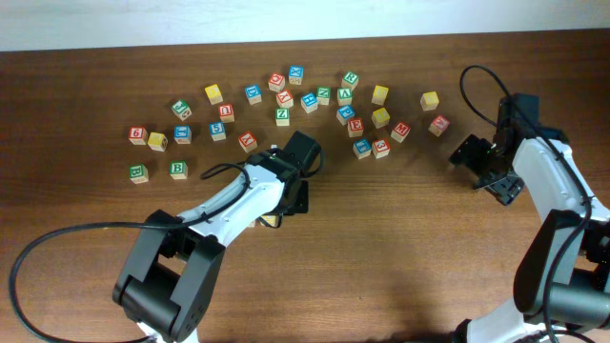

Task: Spell out ICRA

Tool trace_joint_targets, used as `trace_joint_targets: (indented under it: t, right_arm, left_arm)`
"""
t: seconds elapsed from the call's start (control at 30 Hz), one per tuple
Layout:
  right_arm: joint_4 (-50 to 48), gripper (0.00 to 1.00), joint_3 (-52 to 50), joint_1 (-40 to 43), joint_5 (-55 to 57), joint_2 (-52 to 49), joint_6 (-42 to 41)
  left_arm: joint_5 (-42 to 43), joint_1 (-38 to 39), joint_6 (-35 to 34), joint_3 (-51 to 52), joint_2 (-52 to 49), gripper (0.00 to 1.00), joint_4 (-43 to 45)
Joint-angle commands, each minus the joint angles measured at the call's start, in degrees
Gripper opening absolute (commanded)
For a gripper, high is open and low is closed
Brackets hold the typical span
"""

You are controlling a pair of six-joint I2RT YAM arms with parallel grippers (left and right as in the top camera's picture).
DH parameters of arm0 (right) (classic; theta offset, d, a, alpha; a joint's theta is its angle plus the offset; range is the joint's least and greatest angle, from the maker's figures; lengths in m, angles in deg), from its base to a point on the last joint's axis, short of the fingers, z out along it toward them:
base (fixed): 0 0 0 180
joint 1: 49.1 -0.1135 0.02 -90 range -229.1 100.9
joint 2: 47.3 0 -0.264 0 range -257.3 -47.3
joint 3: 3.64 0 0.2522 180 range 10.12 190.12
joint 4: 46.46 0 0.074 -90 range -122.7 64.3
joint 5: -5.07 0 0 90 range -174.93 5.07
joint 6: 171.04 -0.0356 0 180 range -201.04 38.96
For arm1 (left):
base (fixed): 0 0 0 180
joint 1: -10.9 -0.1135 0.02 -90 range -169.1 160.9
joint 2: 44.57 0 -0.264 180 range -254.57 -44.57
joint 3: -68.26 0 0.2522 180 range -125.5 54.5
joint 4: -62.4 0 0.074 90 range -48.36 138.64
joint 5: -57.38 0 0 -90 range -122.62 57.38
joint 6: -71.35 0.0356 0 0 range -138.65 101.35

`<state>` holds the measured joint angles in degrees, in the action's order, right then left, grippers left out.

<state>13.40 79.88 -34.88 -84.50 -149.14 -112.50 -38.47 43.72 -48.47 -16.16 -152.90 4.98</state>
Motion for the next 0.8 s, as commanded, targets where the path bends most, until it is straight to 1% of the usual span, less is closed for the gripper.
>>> trace_joint_targets:
  t: [0.0,0.27,0.77]
  right_arm:
    - [-0.02,0.98,0.76,0.07,0.44,1.2,-0.11]
    - [-0.04,0.98,0.76,0.07,0.44,1.2,-0.11]
    - [-0.02,0.98,0.76,0.07,0.44,1.2,-0.11]
  left_arm:
    - [0.5,-0.24,-0.07,0.44,-0.68,0.04,-0.09]
    - [0.5,-0.24,-0.07,0.44,-0.68,0.05,-0.07]
    - [0.5,-0.24,-0.07,0.44,-0.68,0.03,-1.81]
